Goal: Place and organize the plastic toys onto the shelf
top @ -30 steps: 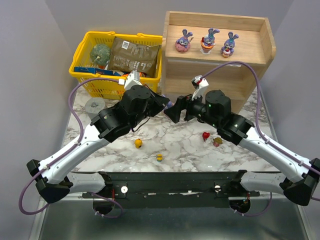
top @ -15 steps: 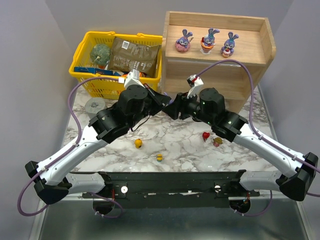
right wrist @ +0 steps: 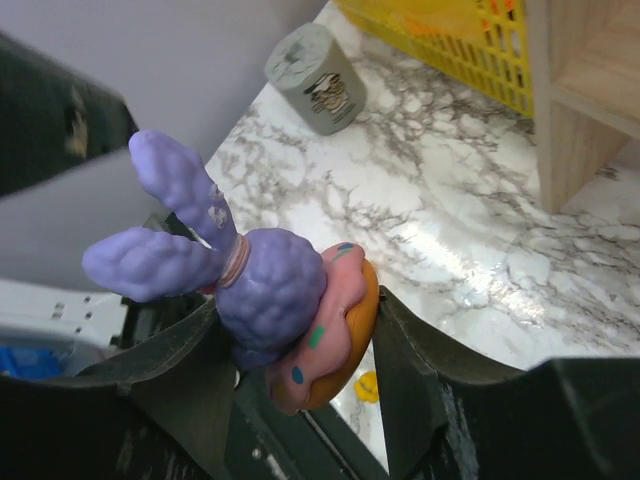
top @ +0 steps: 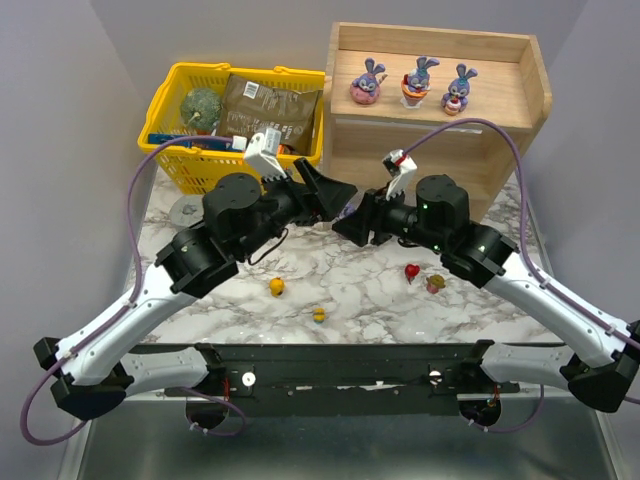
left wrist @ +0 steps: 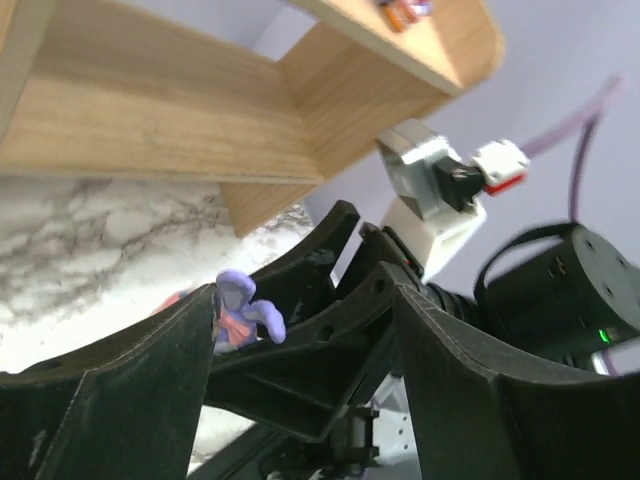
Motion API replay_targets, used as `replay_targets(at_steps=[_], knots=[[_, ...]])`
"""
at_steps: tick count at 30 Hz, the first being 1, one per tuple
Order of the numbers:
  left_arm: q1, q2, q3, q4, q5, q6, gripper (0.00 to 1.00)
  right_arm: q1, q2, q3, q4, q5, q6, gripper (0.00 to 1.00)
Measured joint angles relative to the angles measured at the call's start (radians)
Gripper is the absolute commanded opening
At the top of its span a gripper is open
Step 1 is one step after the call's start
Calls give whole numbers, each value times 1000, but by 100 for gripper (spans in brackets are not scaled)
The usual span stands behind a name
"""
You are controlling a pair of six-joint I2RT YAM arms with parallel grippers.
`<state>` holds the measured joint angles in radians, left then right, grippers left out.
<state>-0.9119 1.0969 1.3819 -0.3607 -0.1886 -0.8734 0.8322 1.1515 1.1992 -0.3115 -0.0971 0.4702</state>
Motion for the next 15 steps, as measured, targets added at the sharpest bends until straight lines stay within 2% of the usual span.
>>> replay_targets(at_steps=[7,10,15], knots=[[1,-100,42,42,155,291,78,-8,-98,26,-69,-261,-27,1],[0,-100,76,37,290,403,75,-8,-108,40,-74,-403,-25,1],[0,-106,59,38,599,550,70,-8,-107,42,-72,-603,-13,1]])
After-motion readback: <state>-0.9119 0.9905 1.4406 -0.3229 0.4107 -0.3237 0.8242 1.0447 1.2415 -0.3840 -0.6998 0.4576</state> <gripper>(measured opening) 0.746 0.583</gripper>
